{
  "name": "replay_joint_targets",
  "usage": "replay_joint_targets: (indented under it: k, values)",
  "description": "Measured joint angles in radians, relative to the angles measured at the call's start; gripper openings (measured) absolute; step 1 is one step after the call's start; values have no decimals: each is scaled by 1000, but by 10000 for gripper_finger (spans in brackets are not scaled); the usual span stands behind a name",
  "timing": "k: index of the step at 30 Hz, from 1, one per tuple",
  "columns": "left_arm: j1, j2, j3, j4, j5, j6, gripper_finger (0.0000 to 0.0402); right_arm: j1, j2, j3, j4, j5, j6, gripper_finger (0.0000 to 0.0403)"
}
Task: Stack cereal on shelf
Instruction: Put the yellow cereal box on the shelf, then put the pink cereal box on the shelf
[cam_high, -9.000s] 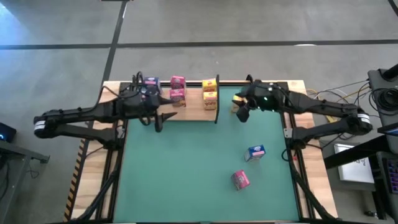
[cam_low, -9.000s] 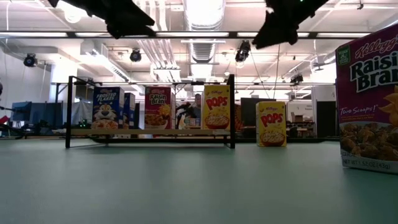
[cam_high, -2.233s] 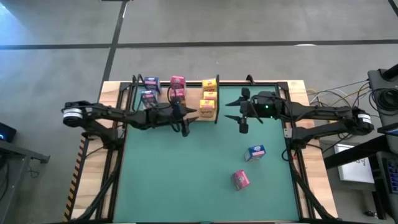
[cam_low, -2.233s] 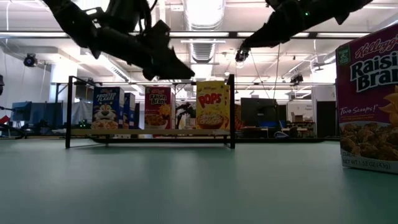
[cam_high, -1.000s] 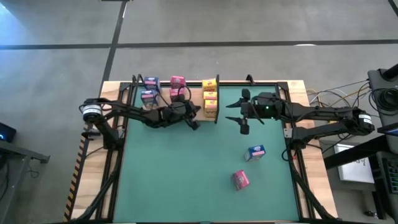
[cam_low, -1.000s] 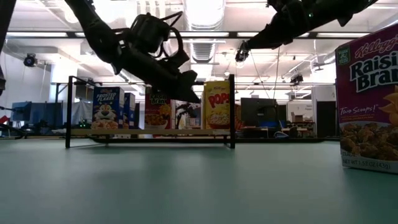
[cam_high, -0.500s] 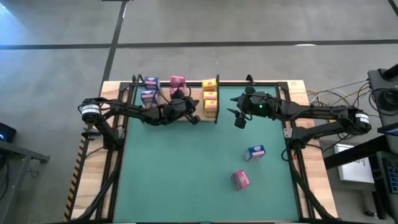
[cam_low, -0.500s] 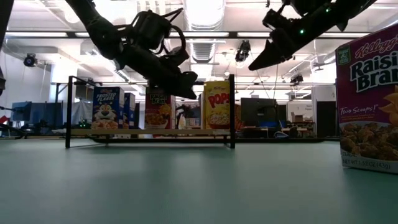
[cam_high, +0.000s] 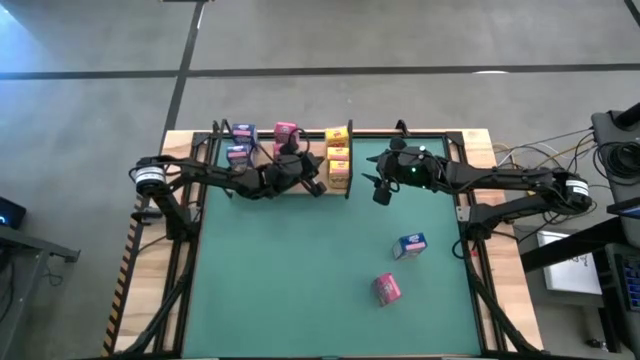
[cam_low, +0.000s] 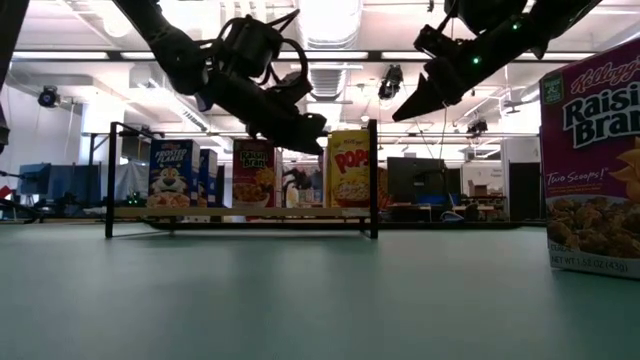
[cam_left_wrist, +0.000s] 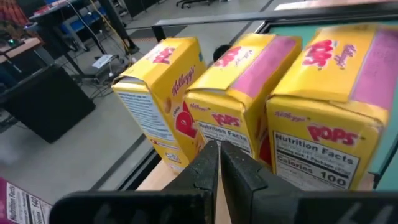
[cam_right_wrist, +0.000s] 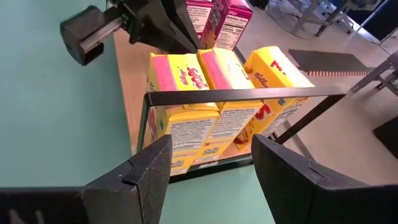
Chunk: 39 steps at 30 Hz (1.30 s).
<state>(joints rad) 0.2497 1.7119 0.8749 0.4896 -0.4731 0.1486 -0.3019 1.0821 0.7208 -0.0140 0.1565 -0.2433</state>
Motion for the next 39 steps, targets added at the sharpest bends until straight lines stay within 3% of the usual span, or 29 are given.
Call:
replay_joint_targets:
  k: [13,19,24,30,35,39]
  values:
    - [3,33,2,95,45,-17,0,0,0,0,0,0,-2,210]
    - [-2,17,1,52,-34,-30,0,0,-1,0,0,-2,0,210]
    - [-27,-37,1,-11,-34,-47,0,0,-1,0,-7,-7,51,210]
    - [-85,-142,-1,-104,-34,-54,0,3,-19,1,-51,-156,178,210]
    - [-160,-268,-27,-207,-22,-28,0,3,-52,23,-124,-379,318,210]
    - [-229,-372,-40,-292,120,-3,0,26,-75,84,-169,-493,457,210]
